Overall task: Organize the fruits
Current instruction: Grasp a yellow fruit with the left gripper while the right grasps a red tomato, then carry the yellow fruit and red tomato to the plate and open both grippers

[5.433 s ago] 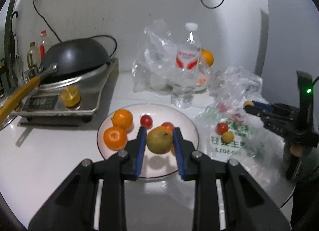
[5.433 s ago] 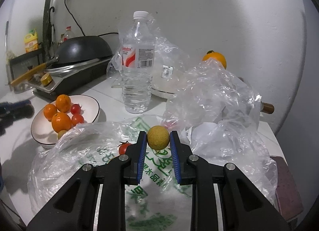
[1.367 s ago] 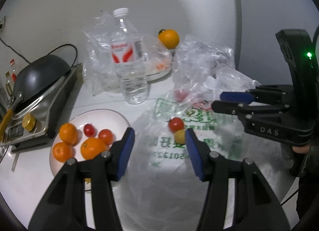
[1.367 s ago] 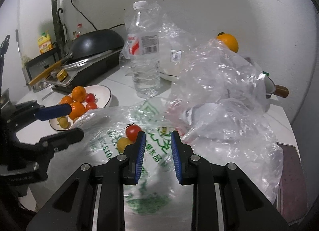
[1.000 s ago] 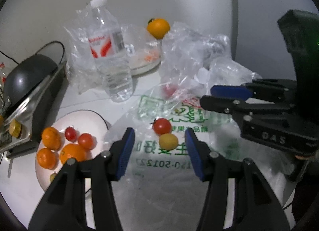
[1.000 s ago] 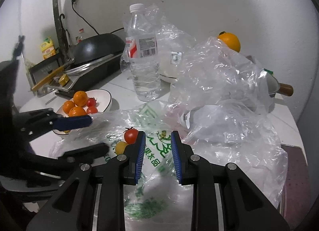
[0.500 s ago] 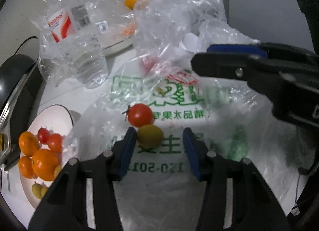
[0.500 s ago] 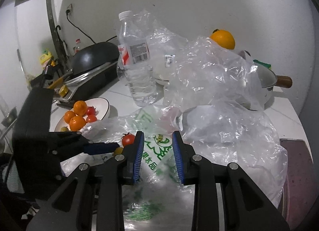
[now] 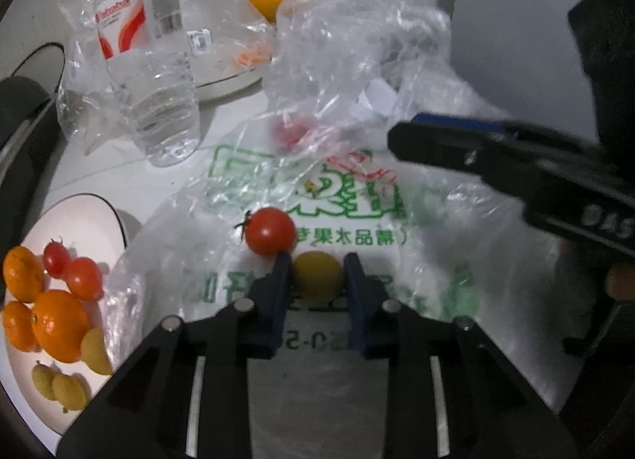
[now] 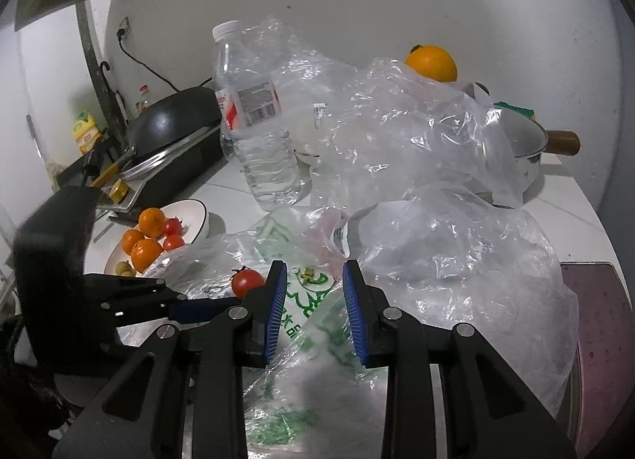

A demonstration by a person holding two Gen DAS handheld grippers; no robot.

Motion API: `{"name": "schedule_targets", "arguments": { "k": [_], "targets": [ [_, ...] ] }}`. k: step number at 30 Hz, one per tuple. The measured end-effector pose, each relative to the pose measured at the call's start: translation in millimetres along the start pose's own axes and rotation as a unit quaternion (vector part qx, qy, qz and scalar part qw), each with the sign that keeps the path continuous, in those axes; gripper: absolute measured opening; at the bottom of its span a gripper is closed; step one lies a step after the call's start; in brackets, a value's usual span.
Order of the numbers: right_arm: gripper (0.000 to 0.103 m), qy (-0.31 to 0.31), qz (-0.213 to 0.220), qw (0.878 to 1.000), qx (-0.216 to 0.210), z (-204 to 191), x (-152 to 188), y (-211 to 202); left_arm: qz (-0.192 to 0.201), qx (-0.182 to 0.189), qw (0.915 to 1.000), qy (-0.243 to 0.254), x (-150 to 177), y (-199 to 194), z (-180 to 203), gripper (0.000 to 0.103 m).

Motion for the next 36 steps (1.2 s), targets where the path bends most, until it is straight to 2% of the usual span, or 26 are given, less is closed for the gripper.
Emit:
{"name": "schedule_targets", "arguments": {
  "k": [5,10,12,13,16,19,28,31,33,36],
  "targets": [
    [0.031,-0.002,-0.011,0.999,0.051,1,1,4,0.021,0.022,0.9995,0.007,5,-13,-2,0.028],
    [0.031,-0.005,-0.019,0.998,0.062,-18,-2,3,0.059,0.039,0.9975,0.009,11,-48,-11,0.028],
    [0.035,-0.012,-0.023,0.998,0.061,-29,-5,7,0.074,0.042,0.9963,0.009,15,-64,-19,0.028],
    [0.039,-0.014,-0.029,0.998,0.061,-36,-7,11,0.082,0.037,0.9959,0.008,18,-71,-19,0.028],
    [0.040,-0.012,-0.045,0.997,0.056,-50,-10,24,0.103,0.025,0.9943,0.005,25,-92,-34,0.028],
    [0.042,-0.010,-0.068,0.996,0.062,-61,-8,40,0.129,-0.001,0.9916,-0.001,34,-112,-53,0.028],
    [0.045,-0.007,-0.123,0.987,0.107,-69,1,77,0.145,-0.024,0.9888,-0.027,52,-131,-104,0.028],
    [0.044,-0.020,-0.138,0.983,0.117,-70,3,87,0.147,-0.024,0.9883,-0.033,57,-130,-115,0.028],
    [0.031,-0.035,-0.148,0.980,0.131,-72,4,92,0.150,-0.024,0.9876,-0.039,61,-129,-123,0.028],
    [0.030,-0.054,-0.151,0.976,0.149,-78,4,93,0.149,-0.023,0.9874,-0.049,66,-126,-135,0.028]
  ]
}}
Point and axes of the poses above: each gripper's, at about its wrist camera, not at the fingertips, and y roughly the way its jaws point, z to its right, x to its underside, the point moved 8 cm from there along y, roughly the way its jaws point, and after that the axes turned 12 degrees about -z, right-handed, at the moved point
